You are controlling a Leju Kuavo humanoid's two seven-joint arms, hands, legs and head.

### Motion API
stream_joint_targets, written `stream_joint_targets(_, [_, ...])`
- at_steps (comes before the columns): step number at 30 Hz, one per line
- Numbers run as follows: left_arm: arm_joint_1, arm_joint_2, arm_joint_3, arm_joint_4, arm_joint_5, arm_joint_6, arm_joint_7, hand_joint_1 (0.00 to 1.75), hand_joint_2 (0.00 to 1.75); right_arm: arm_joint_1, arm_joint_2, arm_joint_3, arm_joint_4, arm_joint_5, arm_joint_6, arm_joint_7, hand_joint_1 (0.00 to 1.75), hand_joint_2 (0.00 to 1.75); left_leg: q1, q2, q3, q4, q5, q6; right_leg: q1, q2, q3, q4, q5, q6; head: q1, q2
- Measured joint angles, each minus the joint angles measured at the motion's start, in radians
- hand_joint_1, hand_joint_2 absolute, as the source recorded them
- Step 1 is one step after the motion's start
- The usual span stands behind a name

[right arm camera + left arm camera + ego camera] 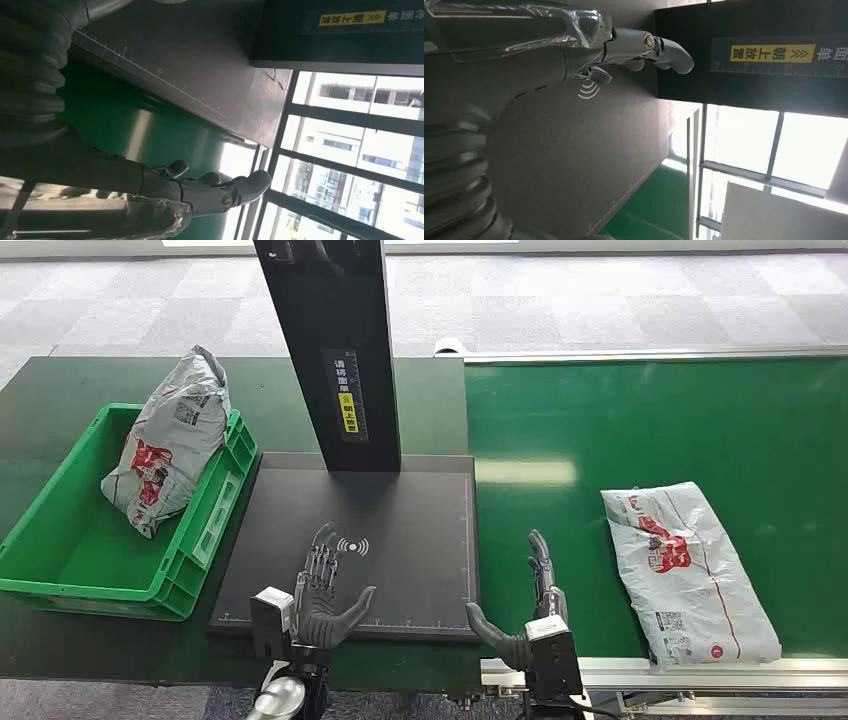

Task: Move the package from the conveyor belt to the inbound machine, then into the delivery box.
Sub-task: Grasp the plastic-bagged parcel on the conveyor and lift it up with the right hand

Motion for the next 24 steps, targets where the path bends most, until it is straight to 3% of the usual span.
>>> stream_joint_targets(3, [0.001,0.0,0.0,-0.002,-0.002,0.0,0.0,0.0,1.75,-0.001,-0.001,-0.001,-0.013,0.045,-0.027,0.004,0.0,1.75,0.0,0.0,0.0,0.0,0.0,0.0,0.0,0.0,0.0,0.0,0.0,0.0,0.0,0.0])
stream_joint_targets(8, [0.01,-0.005,0.01,-0.01,-0.017,0.0,0.006,0.0,1.75,-0.007,-0.023,-0.058,-0.094,0.247,-0.133,0.06,0.0,1.75,0.0,0.0,0.0,0.0,0.0,0.0,0.0,0.0,0.0,0.0,0.0,0.0,0.0,0.0])
stream_joint_targets(13, [0.035,-0.008,0.026,-0.038,-0.038,-0.008,0.011,0.0,1.75,-0.08,-0.067,-0.25,-0.123,0.345,-0.148,0.093,0.0,1.75,-0.001,0.0,0.0,0.0,0.0,0.0,-0.001,0.0,0.0,0.0,0.001,0.001,0.0,0.0])
stream_joint_targets(21, [0.059,-0.011,0.037,-0.078,-0.055,-0.029,0.03,0.0,1.75,-0.195,-0.137,-0.553,-0.059,0.292,-0.156,0.089,0.0,1.75,-0.001,-0.001,0.0,0.001,0.0,0.001,-0.002,-0.001,0.0,0.0,0.001,0.002,0.0,0.0])
stream_joint_targets(24, [0.061,-0.015,0.039,-0.081,-0.057,-0.031,0.037,0.0,1.75,-0.211,-0.161,-0.627,-0.027,0.283,-0.103,0.175,0.0,1.75,-0.001,-0.001,0.0,0.001,0.0,0.001,-0.002,0.0,0.0,0.0,0.001,0.002,0.0,0.0])
